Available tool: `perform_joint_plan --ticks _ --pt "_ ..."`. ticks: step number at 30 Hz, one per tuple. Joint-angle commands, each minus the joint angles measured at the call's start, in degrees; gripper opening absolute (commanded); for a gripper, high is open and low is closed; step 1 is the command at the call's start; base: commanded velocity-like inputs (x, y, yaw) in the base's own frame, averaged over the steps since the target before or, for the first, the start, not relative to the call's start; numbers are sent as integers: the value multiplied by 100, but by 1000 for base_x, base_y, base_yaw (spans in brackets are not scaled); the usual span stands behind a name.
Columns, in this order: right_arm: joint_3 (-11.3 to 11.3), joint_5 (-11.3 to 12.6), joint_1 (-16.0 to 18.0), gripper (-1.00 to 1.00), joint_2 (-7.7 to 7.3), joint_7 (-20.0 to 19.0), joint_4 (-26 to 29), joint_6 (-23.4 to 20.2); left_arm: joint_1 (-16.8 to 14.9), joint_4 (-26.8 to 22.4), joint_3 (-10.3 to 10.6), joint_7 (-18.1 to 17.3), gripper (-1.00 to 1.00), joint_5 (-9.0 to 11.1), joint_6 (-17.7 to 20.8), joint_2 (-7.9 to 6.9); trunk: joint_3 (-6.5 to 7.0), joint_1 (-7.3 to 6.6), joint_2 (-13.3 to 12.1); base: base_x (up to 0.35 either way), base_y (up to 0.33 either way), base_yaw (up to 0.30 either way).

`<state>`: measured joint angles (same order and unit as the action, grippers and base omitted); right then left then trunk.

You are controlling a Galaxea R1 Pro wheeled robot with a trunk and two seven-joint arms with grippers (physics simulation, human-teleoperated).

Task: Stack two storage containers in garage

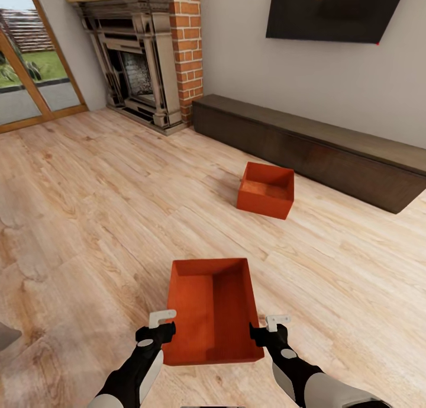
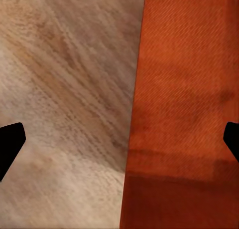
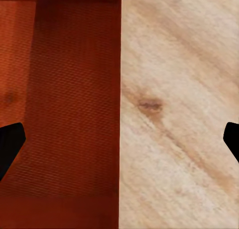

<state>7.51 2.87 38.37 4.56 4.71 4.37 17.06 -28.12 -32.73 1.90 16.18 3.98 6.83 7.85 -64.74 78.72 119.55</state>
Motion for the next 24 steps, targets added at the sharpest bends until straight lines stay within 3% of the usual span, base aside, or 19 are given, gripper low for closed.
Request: perform_joint_plan --ticks 1,24 --pt "49 30 4 100 1 30 -6 16 0 -12 19 34 100 41 28 -2 -22 22 43 0 0 0" --pt "49 30 4 100 1 28 -6 16 0 -16 4 59 100 55 28 7 -435 527 966 0 0 0"
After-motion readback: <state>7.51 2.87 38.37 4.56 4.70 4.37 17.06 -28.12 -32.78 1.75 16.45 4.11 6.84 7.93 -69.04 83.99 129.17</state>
